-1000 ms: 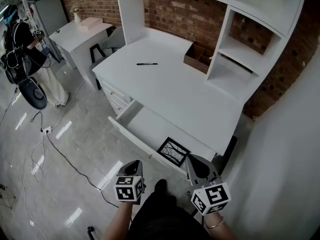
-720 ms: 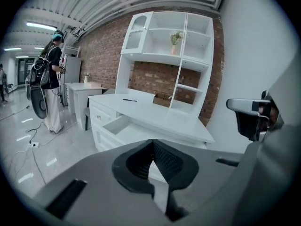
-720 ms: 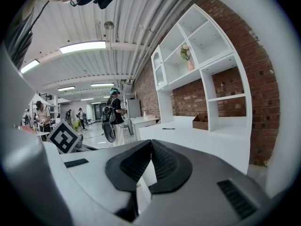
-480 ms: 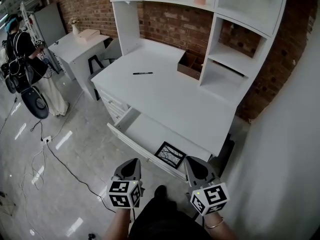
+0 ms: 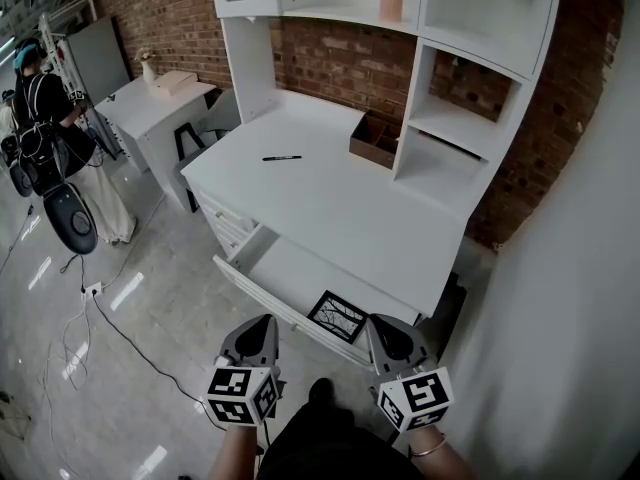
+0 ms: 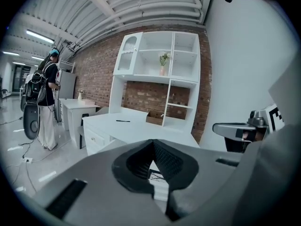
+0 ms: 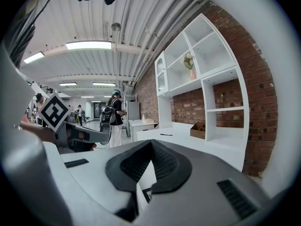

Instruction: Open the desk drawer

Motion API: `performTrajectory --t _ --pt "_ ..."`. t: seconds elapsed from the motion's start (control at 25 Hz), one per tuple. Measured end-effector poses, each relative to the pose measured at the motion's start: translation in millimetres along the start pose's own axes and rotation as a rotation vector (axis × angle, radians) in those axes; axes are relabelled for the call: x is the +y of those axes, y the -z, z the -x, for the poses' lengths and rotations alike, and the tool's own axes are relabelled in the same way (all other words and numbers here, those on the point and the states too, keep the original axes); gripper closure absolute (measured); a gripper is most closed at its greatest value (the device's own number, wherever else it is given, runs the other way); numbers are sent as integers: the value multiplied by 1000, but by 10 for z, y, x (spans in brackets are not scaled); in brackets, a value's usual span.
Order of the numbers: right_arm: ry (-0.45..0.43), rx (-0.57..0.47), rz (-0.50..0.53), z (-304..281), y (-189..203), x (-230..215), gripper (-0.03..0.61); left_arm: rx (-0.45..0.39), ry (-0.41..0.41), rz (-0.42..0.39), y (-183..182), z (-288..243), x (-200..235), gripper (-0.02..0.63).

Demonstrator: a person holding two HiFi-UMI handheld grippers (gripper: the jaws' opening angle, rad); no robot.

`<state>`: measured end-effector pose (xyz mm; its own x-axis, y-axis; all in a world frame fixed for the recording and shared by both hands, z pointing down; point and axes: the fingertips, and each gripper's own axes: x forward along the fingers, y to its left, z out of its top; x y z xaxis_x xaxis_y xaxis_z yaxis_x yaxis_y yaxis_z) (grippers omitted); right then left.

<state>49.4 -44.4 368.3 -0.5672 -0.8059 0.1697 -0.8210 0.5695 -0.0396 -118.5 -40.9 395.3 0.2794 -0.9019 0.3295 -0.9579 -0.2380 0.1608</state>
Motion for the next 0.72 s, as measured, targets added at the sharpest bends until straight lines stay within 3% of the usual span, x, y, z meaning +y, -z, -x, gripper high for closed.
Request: performTrajectory --t 0.72 --pt "15 -5 -8 -49 -51 -79 575 -30 23 -26 -222 -52 -11 604"
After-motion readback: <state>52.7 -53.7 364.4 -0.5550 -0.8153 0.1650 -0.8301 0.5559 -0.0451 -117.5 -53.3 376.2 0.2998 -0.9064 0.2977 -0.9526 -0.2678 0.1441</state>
